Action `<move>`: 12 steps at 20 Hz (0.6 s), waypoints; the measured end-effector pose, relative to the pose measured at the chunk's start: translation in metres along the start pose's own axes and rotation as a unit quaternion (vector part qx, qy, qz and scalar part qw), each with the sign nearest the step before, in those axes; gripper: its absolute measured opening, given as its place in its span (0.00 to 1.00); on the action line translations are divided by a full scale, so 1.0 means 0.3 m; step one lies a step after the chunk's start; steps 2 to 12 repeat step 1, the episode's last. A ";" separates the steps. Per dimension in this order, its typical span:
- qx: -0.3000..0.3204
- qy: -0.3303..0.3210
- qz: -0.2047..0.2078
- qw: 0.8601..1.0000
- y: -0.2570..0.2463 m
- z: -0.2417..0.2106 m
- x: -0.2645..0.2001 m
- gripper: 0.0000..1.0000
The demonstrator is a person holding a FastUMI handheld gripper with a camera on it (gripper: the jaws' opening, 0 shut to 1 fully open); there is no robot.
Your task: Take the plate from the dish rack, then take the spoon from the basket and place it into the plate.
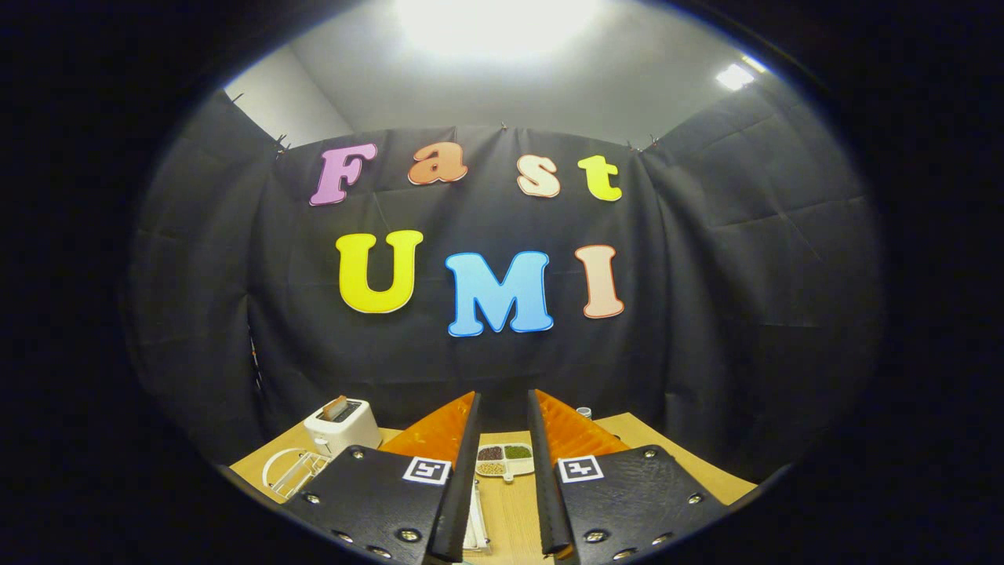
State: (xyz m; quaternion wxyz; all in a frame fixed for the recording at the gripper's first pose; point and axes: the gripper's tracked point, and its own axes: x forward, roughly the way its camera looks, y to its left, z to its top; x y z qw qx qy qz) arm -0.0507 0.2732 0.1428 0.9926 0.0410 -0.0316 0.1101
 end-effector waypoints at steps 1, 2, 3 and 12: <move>-0.001 0.000 -0.002 1.000 -0.017 -0.002 0.007 0.36; -0.001 0.000 -0.002 1.000 -0.017 -0.002 0.007 0.36; -0.001 0.000 -0.002 1.000 -0.017 -0.002 0.007 0.36; -0.001 0.000 -0.002 1.000 -0.017 -0.002 0.007 0.36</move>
